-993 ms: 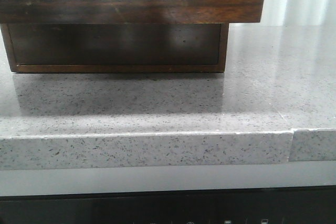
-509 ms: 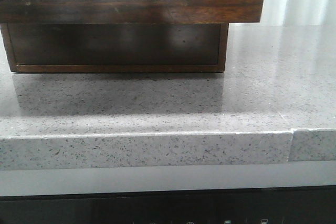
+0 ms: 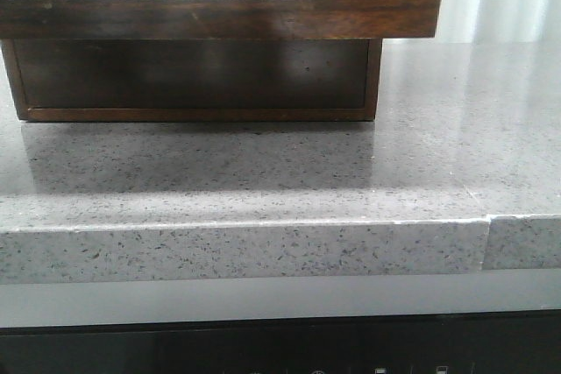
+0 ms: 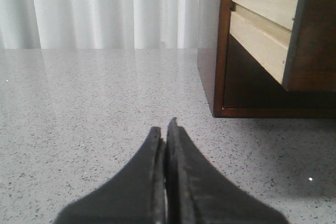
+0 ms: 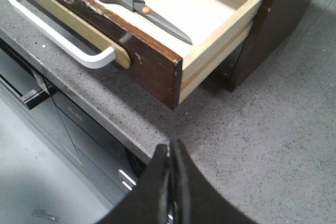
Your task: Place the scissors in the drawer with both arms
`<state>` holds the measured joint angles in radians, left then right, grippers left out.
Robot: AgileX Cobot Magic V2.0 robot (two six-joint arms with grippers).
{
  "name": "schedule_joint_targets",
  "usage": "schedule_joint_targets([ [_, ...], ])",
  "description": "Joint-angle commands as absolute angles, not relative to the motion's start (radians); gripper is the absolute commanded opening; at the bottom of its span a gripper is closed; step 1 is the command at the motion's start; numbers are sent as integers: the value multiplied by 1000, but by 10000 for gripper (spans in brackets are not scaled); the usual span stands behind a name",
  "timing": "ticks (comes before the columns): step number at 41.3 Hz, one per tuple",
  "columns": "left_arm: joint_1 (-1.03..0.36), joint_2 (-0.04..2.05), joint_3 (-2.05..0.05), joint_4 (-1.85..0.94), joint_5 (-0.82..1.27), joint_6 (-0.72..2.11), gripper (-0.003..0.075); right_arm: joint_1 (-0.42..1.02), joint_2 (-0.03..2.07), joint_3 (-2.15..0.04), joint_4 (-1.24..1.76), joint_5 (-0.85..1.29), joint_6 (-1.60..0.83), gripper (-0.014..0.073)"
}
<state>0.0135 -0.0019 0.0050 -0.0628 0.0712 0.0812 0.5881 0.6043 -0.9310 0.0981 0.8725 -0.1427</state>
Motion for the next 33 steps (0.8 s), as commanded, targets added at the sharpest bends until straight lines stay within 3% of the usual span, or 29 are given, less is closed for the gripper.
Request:
schedule_joint_targets([
  [1, 6, -22, 28, -62, -11, 72, -20, 585, 608, -956, 98, 805, -146, -67],
  [14, 6, -22, 28, -62, -11, 72, -20, 550, 566, -892, 90, 749, -149, -67],
  [28, 6, -22, 28, -62, -11, 72, -20, 119, 126, -369, 71, 290, -150, -67],
  [33, 6, -22, 28, -62, -11, 72, -20, 45, 28, -209, 71, 187, -150, -67],
])
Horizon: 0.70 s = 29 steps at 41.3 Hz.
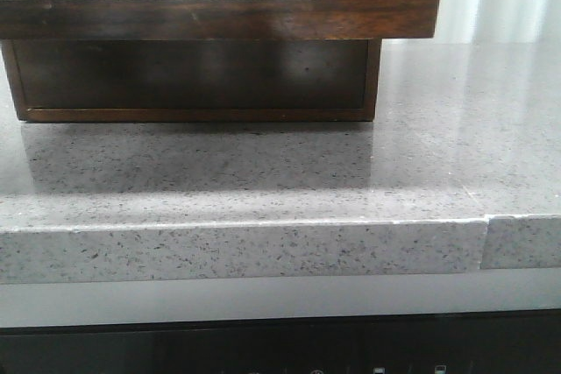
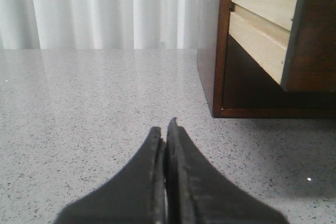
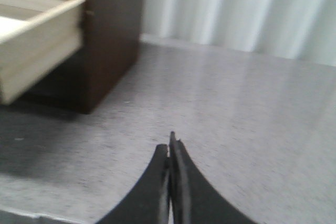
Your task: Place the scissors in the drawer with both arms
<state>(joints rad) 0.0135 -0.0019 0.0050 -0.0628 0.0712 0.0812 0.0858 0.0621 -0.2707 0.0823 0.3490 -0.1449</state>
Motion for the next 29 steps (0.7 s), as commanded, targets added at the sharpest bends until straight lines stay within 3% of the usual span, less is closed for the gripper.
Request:
schedule_joint_targets([
  [1, 6, -22, 28, -62, -11, 72, -20, 42, 13, -185, 71, 171, -150, -67],
  [13, 6, -22, 28, -62, -11, 72, -20, 44, -28, 30, 71, -30, -150, -67],
  [29, 6, -22, 28, -62, -11, 72, -20, 45, -27, 27, 71, -13, -150, -67],
])
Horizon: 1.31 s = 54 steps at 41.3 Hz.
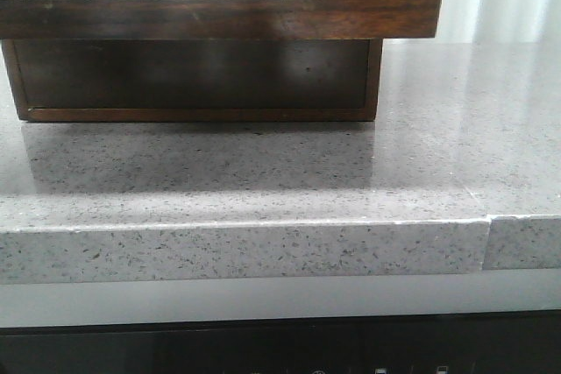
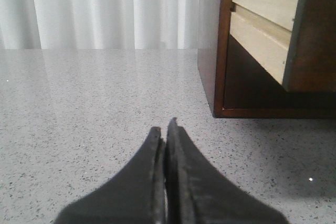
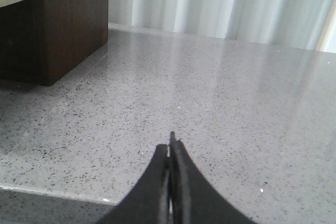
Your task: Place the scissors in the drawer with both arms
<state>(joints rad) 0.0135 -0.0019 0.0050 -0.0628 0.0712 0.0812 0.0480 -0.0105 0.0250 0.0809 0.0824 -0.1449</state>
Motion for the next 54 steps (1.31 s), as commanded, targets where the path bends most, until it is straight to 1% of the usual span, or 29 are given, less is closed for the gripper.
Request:
schedule_joint_targets([
  [1, 6, -22, 28, -62, -11, 72, -20, 45, -27, 27, 71, -14, -150, -67],
  [6, 6, -22, 28, -62, -11, 72, -20, 45, -28, 27, 61, -35, -115, -67],
  [13, 6, -22, 28, -62, -11, 72, -20, 45, -28, 27, -8, -67, 40, -67],
  [54, 6, -22, 28, -62, -11, 72, -20, 44, -28, 27, -9, -65, 40, -67],
])
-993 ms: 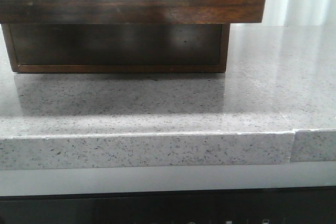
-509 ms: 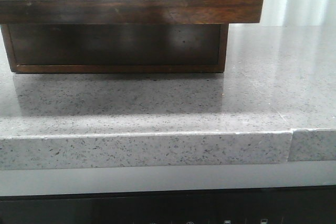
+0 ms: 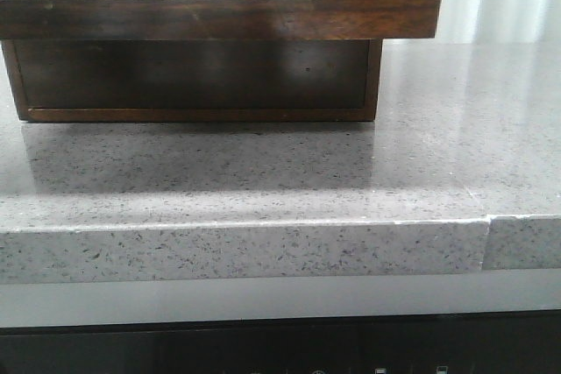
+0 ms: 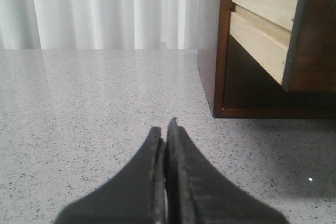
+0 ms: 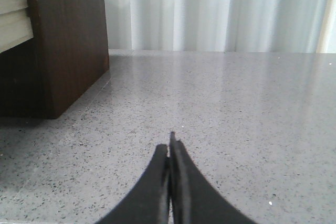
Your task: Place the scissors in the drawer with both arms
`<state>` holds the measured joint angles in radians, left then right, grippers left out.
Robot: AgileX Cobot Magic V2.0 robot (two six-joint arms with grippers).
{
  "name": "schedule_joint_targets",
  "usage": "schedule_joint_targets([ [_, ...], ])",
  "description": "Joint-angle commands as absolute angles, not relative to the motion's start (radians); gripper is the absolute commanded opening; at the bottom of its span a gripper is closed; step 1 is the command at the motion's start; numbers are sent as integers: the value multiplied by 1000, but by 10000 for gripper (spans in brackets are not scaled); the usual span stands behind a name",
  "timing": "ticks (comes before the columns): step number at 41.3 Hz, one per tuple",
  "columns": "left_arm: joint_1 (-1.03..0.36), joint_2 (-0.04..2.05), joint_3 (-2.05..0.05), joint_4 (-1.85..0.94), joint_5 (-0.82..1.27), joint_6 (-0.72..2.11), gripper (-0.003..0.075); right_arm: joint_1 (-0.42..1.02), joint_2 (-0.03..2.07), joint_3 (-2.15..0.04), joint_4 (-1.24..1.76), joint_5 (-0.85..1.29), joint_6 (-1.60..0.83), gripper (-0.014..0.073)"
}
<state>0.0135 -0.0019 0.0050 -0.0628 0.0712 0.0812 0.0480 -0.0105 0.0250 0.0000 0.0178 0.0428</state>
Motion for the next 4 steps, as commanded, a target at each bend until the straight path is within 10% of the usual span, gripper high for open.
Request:
schedule_joint_targets([
  [1, 6, -22, 28, -62, -11, 72, -20, 44, -28, 27, -9, -65, 40, -67],
  [4, 6, -22, 28, -62, -11, 72, -20, 44, -28, 27, -9, -65, 40, -67],
])
